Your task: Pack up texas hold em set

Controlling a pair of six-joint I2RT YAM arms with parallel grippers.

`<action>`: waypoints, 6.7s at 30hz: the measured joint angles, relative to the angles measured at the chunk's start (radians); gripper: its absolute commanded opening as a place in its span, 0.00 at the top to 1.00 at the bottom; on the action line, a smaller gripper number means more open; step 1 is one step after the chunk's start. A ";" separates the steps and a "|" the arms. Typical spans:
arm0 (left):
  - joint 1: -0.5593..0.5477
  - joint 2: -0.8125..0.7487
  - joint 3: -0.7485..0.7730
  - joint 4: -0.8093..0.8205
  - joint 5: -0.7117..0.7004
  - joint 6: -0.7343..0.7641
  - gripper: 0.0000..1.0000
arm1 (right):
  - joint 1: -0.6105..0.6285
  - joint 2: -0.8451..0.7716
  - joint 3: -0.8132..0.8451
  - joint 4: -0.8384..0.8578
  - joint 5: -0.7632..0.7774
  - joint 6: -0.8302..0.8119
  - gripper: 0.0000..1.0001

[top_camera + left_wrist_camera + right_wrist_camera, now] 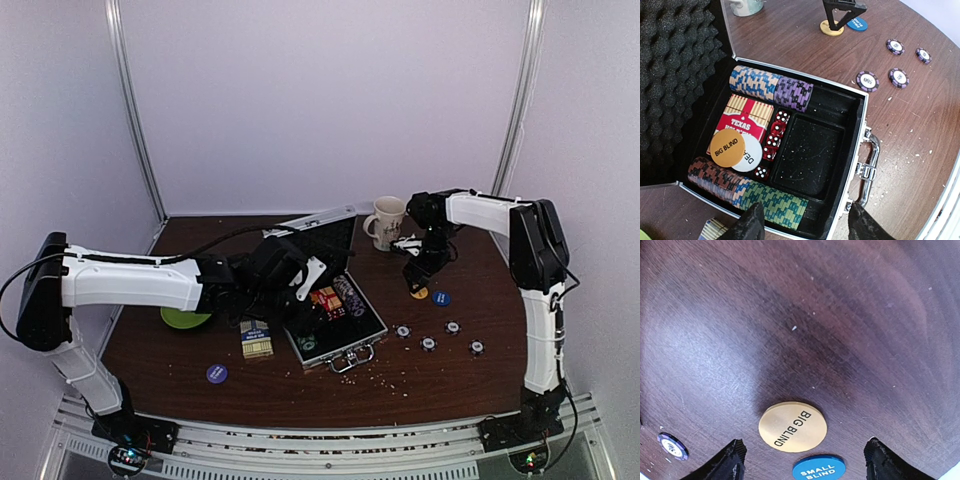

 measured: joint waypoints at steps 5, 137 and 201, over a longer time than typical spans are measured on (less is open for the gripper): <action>0.000 0.000 0.000 0.000 -0.001 0.000 0.41 | 0.002 0.058 0.075 -0.084 0.003 -0.001 0.18; 0.000 -0.104 0.002 -0.225 -0.085 0.010 0.40 | 0.168 -0.155 -0.348 0.143 0.009 0.306 0.43; 0.150 -0.530 -0.404 -0.158 -0.300 -0.375 0.36 | 0.507 0.188 0.332 0.058 0.115 0.243 0.51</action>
